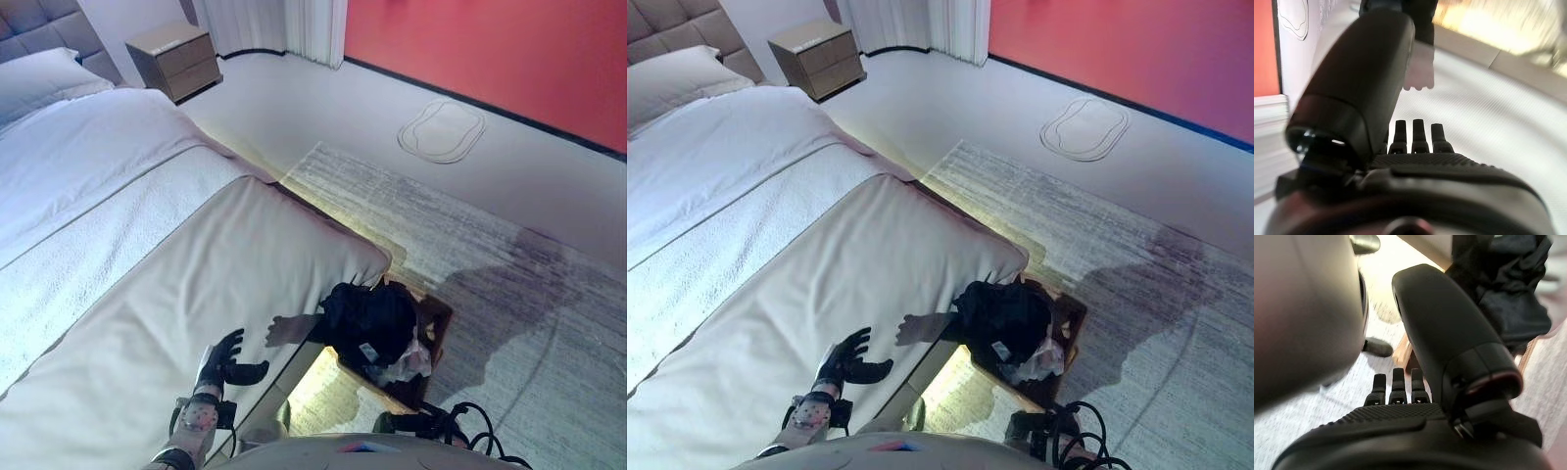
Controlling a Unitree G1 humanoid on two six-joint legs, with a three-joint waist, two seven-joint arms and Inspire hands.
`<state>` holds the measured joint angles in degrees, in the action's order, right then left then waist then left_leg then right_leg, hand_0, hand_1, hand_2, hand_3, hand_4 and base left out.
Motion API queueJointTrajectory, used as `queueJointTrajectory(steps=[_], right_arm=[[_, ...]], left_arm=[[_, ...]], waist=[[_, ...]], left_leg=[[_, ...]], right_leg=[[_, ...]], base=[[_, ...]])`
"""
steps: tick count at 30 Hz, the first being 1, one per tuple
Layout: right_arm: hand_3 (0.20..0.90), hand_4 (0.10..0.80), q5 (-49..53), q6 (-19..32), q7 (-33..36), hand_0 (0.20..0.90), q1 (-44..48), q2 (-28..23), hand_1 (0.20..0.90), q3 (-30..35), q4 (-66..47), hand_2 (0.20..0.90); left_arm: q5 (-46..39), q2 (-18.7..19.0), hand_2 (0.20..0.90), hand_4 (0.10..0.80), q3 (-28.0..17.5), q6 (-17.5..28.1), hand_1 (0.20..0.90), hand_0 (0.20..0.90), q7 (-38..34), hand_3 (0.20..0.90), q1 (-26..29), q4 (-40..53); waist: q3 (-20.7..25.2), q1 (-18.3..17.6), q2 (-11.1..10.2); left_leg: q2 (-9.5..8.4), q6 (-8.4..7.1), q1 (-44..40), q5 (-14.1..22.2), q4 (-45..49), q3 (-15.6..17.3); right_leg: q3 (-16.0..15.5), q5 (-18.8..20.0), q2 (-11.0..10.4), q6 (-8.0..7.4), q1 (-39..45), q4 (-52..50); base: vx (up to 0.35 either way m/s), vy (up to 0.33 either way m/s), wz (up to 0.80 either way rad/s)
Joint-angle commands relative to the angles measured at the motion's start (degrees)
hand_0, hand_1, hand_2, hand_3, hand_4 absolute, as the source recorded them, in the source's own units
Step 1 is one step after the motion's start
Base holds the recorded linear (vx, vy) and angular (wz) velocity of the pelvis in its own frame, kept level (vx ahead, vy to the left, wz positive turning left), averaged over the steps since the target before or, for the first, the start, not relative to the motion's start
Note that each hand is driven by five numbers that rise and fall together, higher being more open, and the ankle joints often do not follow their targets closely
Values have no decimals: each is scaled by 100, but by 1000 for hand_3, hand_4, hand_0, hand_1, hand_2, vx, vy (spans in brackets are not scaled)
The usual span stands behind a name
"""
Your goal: Pick up the clothes from the bed and place them into the basket
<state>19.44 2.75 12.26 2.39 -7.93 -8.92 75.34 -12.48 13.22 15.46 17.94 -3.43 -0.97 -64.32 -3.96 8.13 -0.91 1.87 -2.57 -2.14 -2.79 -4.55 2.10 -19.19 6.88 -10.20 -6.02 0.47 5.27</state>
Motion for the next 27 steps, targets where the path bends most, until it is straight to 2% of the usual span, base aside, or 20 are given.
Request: queueJointTrajectory(steps=[1,8,27], right_arm=[[900,800,-248,-5,-285,900,80,-246,900,-186,-197,900],[900,800,-465,-147,-280,900,25,-316,900,-194,-42,900],[900,800,-469,-104,-204,900,-42,-280,900,-288,-61,900]], left_arm=[[-493,-8,900,800,-236,58,900,900,589,900,306,-265],[-444,38,900,800,-285,-151,900,900,718,900,216,-360],[-541,-5,900,800,-287,-233,900,900,790,900,157,-336]], waist=[[-54,84,144],[24,93,145],[-6,46,140]], left_leg=[[20,-74,121,-173,7,-204],[17,-43,-45,-107,-23,-199],[0,33,-160,-45,-36,-129]], right_leg=[[58,-758,255,139,565,-620],[39,-793,254,132,714,-598],[118,-783,248,130,752,-611]], base=[[61,30,-2],[43,9,1],[6,0,0]])
